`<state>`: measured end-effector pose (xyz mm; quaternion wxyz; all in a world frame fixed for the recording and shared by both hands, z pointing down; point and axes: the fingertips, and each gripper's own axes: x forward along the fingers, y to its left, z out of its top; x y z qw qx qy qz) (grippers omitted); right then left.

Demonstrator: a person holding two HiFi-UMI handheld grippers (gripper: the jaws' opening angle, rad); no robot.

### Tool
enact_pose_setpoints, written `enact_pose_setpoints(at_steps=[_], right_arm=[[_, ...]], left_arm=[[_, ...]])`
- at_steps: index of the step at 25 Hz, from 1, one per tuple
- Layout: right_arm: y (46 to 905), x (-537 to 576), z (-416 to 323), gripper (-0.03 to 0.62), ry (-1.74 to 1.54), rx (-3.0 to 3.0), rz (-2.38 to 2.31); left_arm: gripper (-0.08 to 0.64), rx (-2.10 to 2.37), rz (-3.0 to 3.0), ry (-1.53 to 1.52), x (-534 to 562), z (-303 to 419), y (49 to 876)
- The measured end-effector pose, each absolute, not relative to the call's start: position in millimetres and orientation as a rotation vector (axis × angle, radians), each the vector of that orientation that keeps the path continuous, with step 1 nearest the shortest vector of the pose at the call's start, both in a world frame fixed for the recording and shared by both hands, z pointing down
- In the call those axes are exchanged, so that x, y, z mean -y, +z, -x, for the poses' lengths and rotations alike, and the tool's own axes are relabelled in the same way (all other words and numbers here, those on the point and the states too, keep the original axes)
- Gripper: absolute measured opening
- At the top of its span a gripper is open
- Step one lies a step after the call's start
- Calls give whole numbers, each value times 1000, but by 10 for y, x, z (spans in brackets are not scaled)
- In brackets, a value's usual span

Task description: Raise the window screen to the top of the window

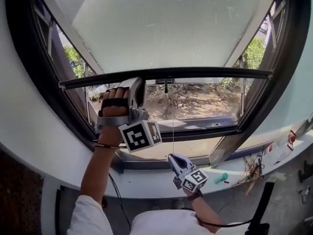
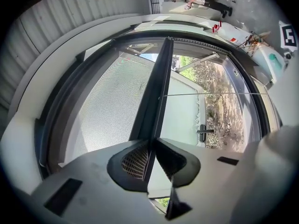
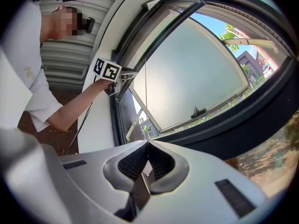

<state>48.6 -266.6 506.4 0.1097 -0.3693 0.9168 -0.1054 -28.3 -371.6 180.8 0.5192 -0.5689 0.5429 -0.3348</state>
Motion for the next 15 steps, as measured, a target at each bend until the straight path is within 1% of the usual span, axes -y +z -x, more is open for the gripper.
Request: enact_pose_setpoints(at_steps=[15], right_arm=[[4850,2731,-344,-9,-300,-2689,1069]], left_arm=[[46,-1275,1338,-789,3719,291,1575]])
